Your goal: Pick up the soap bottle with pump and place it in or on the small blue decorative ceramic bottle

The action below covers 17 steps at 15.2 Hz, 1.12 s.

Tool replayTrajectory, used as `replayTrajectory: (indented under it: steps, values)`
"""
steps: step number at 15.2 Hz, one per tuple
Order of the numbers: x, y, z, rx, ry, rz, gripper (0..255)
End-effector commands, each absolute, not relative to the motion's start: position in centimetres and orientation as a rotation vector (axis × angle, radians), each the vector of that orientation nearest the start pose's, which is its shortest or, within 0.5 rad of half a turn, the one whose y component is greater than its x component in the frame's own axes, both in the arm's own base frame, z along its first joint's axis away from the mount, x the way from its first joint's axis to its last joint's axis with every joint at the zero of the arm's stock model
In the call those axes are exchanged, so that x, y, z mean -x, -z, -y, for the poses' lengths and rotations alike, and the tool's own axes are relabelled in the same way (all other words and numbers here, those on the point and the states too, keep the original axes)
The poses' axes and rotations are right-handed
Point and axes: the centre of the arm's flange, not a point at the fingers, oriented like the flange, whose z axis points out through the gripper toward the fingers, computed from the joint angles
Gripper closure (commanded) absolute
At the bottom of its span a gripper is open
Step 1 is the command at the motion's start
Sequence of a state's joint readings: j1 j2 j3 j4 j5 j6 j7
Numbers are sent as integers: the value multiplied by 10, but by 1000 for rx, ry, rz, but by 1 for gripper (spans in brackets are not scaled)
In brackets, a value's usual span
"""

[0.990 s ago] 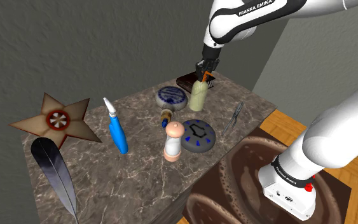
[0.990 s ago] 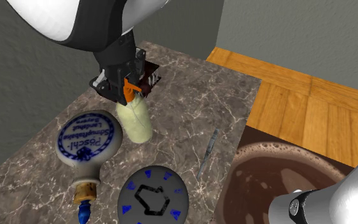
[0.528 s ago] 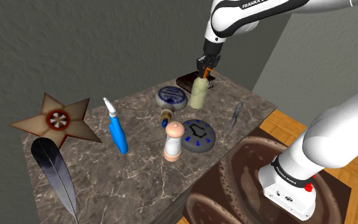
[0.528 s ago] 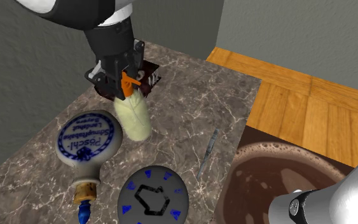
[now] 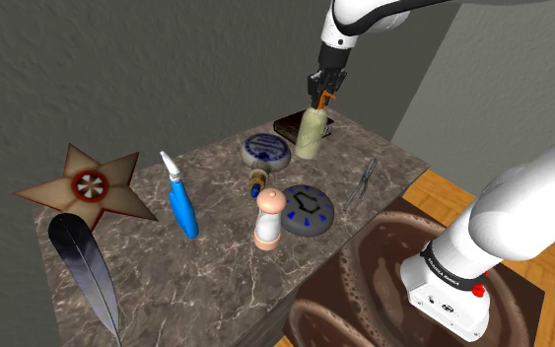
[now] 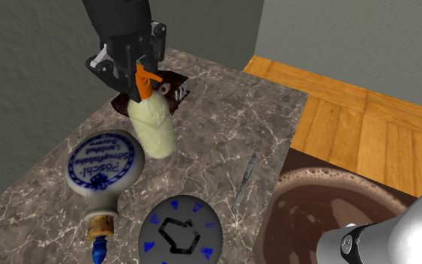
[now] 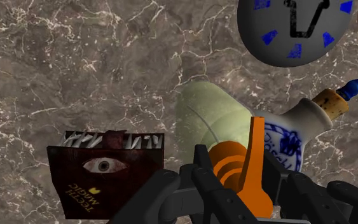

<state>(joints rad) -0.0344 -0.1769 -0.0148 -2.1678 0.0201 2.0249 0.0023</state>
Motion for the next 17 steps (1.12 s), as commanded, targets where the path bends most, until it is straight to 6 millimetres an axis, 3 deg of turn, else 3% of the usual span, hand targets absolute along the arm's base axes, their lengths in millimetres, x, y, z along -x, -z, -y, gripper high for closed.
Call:
replayTrajectory:
  steps: [1, 17]
  values:
    - [-501, -484, 23, 3120, 54, -93, 255]
    - [-501, -569, 23, 3120, 54, -93, 255]
